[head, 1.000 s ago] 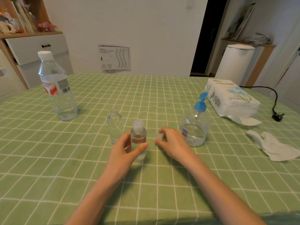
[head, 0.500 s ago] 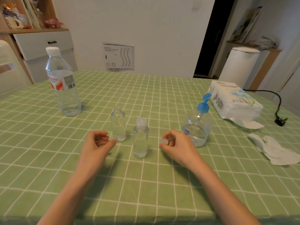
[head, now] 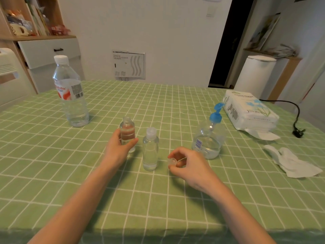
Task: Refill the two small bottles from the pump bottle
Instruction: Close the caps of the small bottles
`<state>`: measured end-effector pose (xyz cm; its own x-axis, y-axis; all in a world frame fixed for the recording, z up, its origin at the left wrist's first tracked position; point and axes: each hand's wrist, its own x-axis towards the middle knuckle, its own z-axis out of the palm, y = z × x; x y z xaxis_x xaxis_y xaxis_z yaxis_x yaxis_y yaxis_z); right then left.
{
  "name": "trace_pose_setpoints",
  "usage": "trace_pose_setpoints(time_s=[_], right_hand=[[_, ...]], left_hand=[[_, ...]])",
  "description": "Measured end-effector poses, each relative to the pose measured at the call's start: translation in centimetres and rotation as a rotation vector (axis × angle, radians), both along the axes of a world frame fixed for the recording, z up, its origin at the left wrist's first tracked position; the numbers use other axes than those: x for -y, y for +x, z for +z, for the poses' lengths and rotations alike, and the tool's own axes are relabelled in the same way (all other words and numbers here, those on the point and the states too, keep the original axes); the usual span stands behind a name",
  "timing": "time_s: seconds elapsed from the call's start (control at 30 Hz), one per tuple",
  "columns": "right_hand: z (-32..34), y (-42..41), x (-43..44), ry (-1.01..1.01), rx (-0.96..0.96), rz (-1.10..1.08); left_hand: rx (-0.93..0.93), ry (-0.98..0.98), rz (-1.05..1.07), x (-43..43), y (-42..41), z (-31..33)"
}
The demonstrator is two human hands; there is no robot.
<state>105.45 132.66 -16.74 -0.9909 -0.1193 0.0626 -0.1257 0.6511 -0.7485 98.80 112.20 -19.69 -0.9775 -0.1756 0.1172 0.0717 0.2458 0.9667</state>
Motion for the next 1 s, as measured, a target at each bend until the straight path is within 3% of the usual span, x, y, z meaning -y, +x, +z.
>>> trace_pose_setpoints(time_s=[0.3,0.53,1.0], right_hand=[[1.4,1.7,0.7,-0.125,-0.046,0.132],[3.0,2.3,1.7,-0.364,-0.111,0.211],[5.7,2.9,1.7,-0.374,-0.106,0.364]], left_hand=[[-0.027,0.016,-0.078,1.2,6.2,1.8],[0.075,0.083,-0.239,0.7,11.2,1.5],[0.042,0.032,-0.283,-1.1,13.3,1.7]])
